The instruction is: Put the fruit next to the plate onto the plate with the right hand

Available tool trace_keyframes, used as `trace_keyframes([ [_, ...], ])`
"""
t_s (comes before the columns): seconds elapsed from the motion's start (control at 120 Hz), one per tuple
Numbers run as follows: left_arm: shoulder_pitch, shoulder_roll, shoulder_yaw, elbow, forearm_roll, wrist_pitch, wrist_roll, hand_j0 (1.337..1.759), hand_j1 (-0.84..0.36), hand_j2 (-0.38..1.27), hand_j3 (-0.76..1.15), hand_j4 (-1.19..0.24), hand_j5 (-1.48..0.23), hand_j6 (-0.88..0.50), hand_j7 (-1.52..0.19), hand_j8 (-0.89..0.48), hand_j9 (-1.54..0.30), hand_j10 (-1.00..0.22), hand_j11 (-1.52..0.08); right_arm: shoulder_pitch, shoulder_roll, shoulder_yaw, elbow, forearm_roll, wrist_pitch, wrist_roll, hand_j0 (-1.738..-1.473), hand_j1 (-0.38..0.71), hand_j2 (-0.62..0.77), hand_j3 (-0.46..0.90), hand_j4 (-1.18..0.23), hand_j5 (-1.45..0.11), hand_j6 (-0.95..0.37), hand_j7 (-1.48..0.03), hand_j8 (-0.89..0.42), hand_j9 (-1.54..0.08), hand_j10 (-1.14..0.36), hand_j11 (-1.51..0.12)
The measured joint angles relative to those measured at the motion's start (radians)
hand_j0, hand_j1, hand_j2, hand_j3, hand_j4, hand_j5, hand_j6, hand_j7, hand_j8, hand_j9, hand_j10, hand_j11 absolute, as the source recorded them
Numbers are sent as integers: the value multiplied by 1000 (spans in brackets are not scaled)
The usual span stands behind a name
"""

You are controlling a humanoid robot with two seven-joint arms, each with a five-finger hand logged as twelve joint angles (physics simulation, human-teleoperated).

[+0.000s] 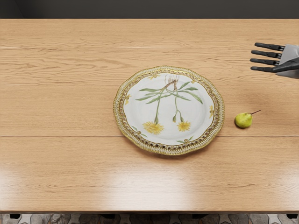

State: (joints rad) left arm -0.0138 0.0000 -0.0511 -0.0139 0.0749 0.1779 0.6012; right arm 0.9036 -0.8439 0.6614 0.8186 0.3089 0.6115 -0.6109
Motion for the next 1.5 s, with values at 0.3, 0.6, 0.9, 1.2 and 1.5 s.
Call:
trace_keyframes([
  [0.3,0,0,0,0,0,0,0,1658,349,1,0,-2,0,-3,0,-3,0,-2,0,11,11,0,17,-74,0,0,-1658,-349,0,0,0,3,6,1,6,1,5,0],
  [0.6,0,0,0,0,0,0,0,1658,349,1,0,-2,0,-3,0,-3,0,-2,0,-24,-115,98,443,-439,0,0,-1658,-317,-6,0,-27,-34,-25,-35,-25,-35,-25,-35],
  [0.9,0,0,0,0,0,0,0,1658,349,1,0,-2,0,-3,0,-3,0,-2,0,-114,-196,108,786,-747,-136,0,-1658,-306,-7,0,-39,-47,-39,-47,-39,-47,-38,-47],
  [1.2,0,0,0,0,0,0,0,1658,349,1,0,-2,0,-3,0,-3,0,-2,0,-178,-155,83,859,-959,-361,0,-1658,-309,-6,0,-38,-45,-40,-45,-39,-45,-38,-45],
  [1.5,0,0,0,0,0,0,0,1658,349,1,0,-2,0,-3,0,-3,0,-2,0,-196,-92,15,864,-1152,-529,0,-1658,-314,-4,0,-35,-41,-37,-40,-36,-40,-35,-40],
])
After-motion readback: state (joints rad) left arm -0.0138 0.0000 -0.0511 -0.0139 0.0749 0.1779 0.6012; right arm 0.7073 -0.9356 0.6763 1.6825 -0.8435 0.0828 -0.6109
